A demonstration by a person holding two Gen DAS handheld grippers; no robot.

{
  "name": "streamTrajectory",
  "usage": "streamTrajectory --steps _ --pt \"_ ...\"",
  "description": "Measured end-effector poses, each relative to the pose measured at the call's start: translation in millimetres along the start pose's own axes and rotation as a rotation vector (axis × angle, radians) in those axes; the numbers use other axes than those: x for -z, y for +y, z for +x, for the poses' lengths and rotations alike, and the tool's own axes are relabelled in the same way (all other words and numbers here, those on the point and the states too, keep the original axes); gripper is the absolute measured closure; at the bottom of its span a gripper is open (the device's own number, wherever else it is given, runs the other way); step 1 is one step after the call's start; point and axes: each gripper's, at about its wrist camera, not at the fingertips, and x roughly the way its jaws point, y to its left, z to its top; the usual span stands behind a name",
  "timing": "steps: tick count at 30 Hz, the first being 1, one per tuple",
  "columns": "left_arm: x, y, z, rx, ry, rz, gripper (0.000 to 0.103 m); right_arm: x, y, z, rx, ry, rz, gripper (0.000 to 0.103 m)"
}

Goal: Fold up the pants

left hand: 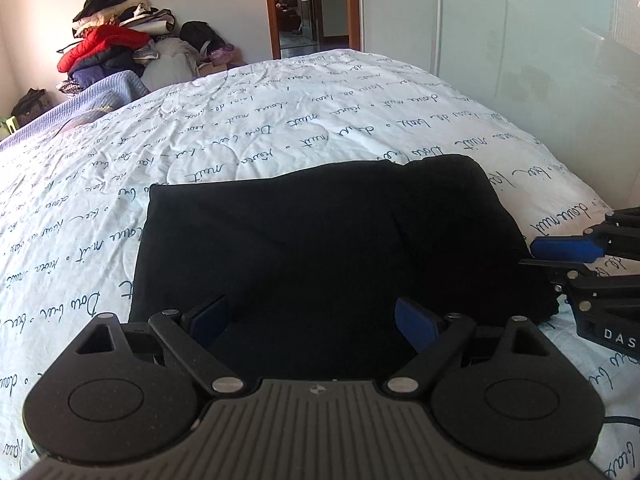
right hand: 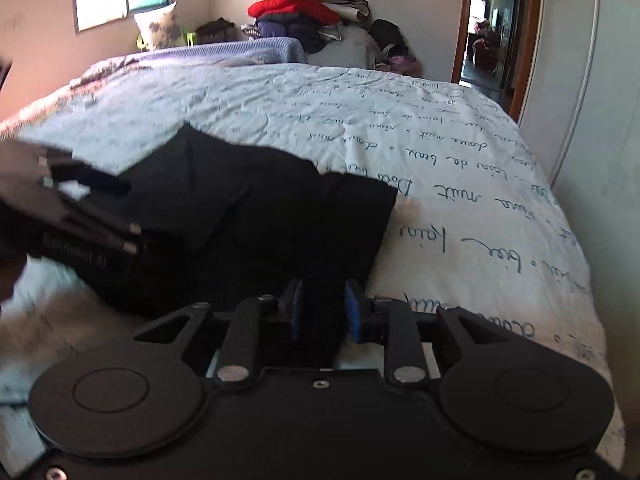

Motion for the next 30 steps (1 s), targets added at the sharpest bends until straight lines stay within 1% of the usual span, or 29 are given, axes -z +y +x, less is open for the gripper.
streamTrajectory --steps 2,3,4,6,8,10,11,12,15,17,19,20,22,24,27,30 --pt "1.1 1.6 -2.8 0.001 -0.006 -0.001 0.011 -7.6 -5.1 -9.0 0.025 -0.005 0.032 0.077" --pt "0.7 3.3 -3.8 -0.002 -0.007 -0.009 0.011 -14.7 -5.6 -12.5 0.041 -0.036 0.042 0.077" --pt "-0.4 6.1 -4.3 -0.008 -0.007 -0.02 0.012 -20.6 -5.0 -14.0 0.039 -0.064 0.043 0.076" --pt "-3.1 11.8 -4.4 -0.028 -0.007 -0.035 0.012 -32.1 0.0 -7.2 -0.001 -0.086 0.043 0.076" --pt "-4.0 18.0 -4.1 -0.06 -0.003 -0.046 0.012 -35.3 8.3 7.4 -0.025 -0.06 0.009 0.072" --pt "-3.4 26.1 -3.5 -0.081 0.009 -0.067 0.012 -30.0 17.8 24.3 -0.003 -0.009 -0.051 0.071" --pt "-2.8 29.3 -3.5 -0.087 0.015 -0.077 0.012 -26.0 21.4 27.6 0.018 -0.006 -0.076 0.069" --pt "-1.6 33.6 -4.7 -0.096 0.018 -0.086 0.011 -23.4 22.5 25.4 0.029 -0.013 -0.079 0.065" --pt "0.4 40.8 -4.5 -0.123 0.026 -0.099 0.011 -25.1 21.6 13.9 0.046 -0.045 0.005 0.06" --pt "1.4 44.1 -3.5 -0.116 0.032 -0.12 0.011 -24.7 23.7 9.2 0.032 -0.072 0.043 0.057" --pt "2.6 44.5 -2.6 -0.11 0.042 -0.133 0.011 -19.3 26.3 14.8 0.023 -0.046 0.038 0.054" --pt "3.5 44.2 -2.1 -0.106 0.047 -0.135 0.011 -15.4 28.2 18.0 0.04 -0.033 0.015 0.054" --pt "5.3 43.3 -3.0 -0.108 0.044 -0.129 0.011 -13.1 28.8 16.5 0.059 -0.033 0.006 0.05" --pt "7.0 43.2 -4.3 -0.122 0.043 -0.119 0.011 -16.2 27.6 10.9 0.067 -0.038 0.04 0.05" --pt "8.3 45.9 -6.4 -0.123 0.042 -0.129 0.011 -17.6 33.3 4.5 0.071 -0.058 0.046 0.049" --pt "9.6 48.0 -7.9 -0.123 0.046 -0.137 0.011 -12.9 38.6 10.7 0.075 -0.035 0.028 0.045"
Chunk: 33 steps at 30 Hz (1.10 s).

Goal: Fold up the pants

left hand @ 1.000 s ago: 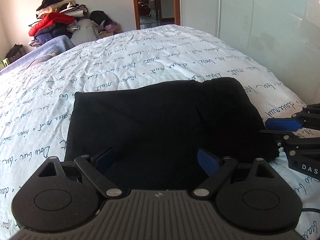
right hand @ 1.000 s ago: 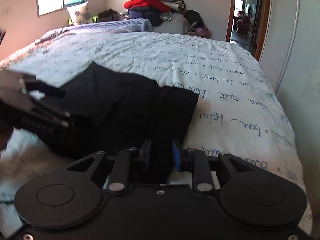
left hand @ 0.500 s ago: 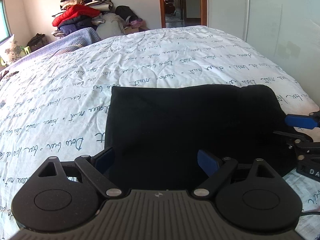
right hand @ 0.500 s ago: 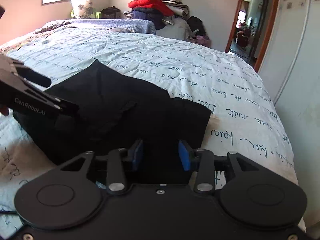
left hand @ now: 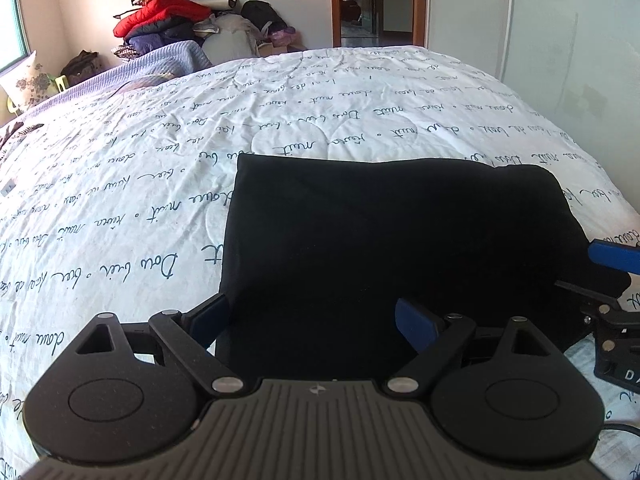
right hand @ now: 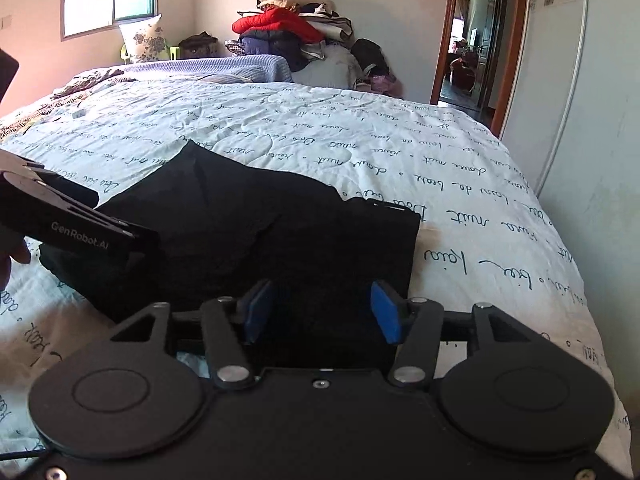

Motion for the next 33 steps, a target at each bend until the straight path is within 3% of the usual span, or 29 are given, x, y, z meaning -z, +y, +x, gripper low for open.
streamTrajectory --steps 11,20,27,33 --pt "6.2 8.5 -0.6 -0.006 0.016 -0.033 0.009 -3.3 11.4 -17.7 0.016 -0.045 0.065 0.04" --pt "6.4 6.4 0.7 -0.029 0.023 -0.042 0.006 0.0 33.0 -23.9 -0.003 -0.043 0.068 0.025" --pt "7.2 4.1 -2.2 -0.029 0.026 -0.051 0.006 2.0 27.2 -34.3 0.09 -0.067 0.113 0.015" --pt "7.5 2.8 -4.0 -0.025 0.03 -0.05 0.006 5.9 22.7 -39.0 0.113 -0.056 0.143 0.015"
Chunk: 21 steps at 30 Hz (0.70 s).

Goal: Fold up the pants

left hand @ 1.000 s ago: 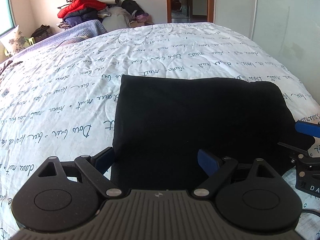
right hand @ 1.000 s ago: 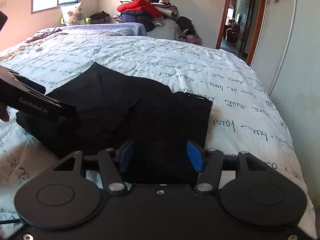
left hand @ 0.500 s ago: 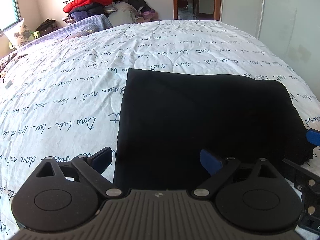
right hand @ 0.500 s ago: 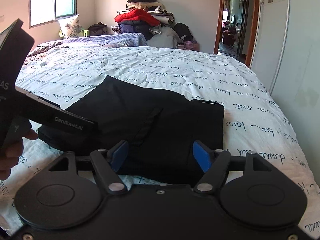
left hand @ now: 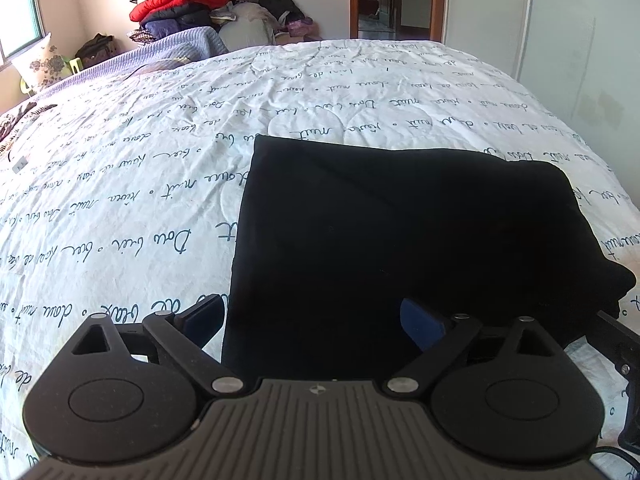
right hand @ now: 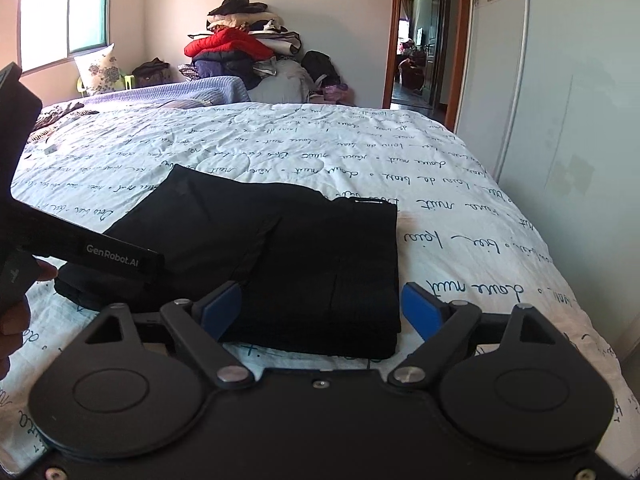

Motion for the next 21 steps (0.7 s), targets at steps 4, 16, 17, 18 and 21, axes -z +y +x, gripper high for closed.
streamTrajectory --steps 4,16,17,18,21 --pt "1.4 -0.5 -2.5 0.001 0.001 -0.003 0.006 1.8 1.0 -7.5 -0.019 -0.004 -0.007 0.015" --pt "4.5 0.5 -14.8 -0.002 0.003 -0.006 0.007 4.4 9.9 -21.5 -0.044 -0.015 -0.019 0.015" --pt "5.1 0.6 -16.5 -0.001 0.002 -0.007 0.007 4.7 10.4 -22.6 -0.047 -0.015 -0.018 0.015" --pt "5.6 0.7 -18.6 -0.001 0.001 -0.007 0.007 4.9 10.9 -24.1 -0.049 -0.017 -0.015 0.015" --pt "8.8 0.7 -25.7 -0.001 -0.002 -0.006 0.007 6.5 14.1 -27.8 -0.059 -0.019 -0.018 0.015"
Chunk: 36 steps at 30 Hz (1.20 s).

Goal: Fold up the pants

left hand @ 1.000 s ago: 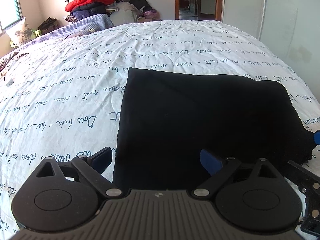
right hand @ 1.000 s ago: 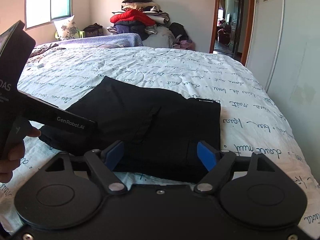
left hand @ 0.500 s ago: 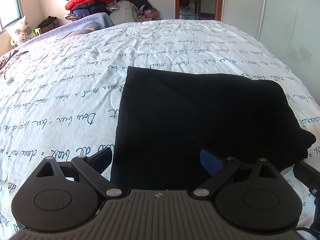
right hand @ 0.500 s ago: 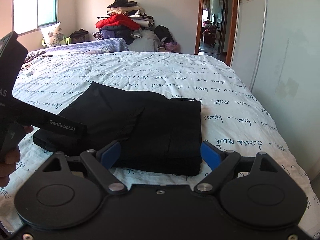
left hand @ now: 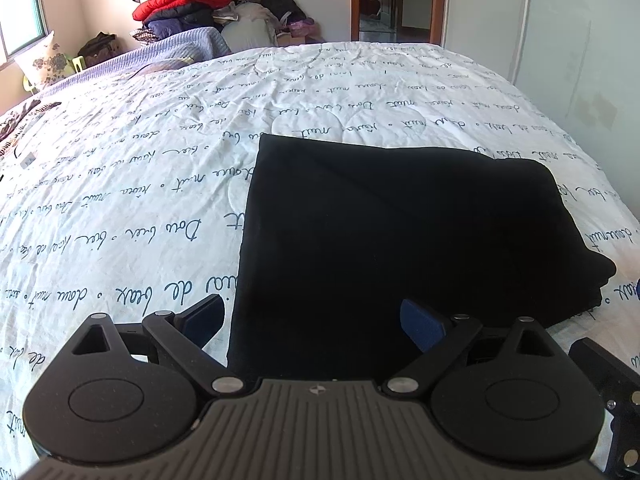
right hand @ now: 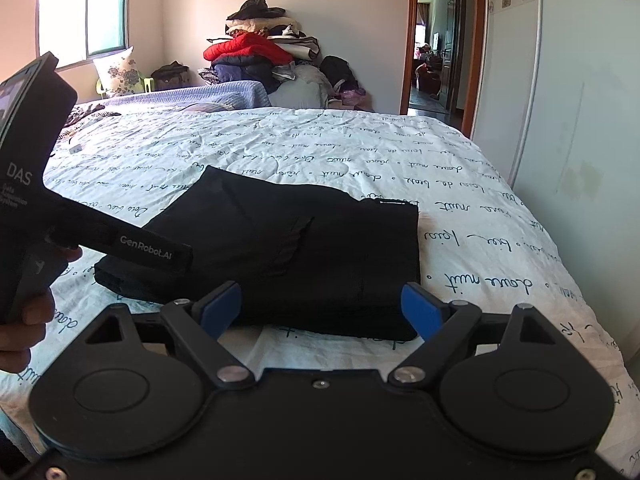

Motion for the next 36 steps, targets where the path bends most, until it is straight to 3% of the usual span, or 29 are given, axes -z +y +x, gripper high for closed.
streamTrajectory --steps 8,13,21,36 --pt "10.1 0.9 -16.3 0.007 0.006 -0.007 0.007 7.2 9.4 -6.4 -0.01 0.004 0.017 0.015" --pt "26.1 9.2 -29.9 0.007 0.022 -0.038 0.007 16.2 23.3 -9.5 0.04 0.015 0.045 0.007" --pt "47.7 20.2 -42.4 -0.023 0.032 -0.06 0.007 26.7 29.1 -7.0 0.078 0.067 0.106 0.006" --pt "59.8 18.9 -43.1 -0.04 0.044 -0.072 0.007 30.4 26.5 -13.3 0.098 0.095 0.069 0.006"
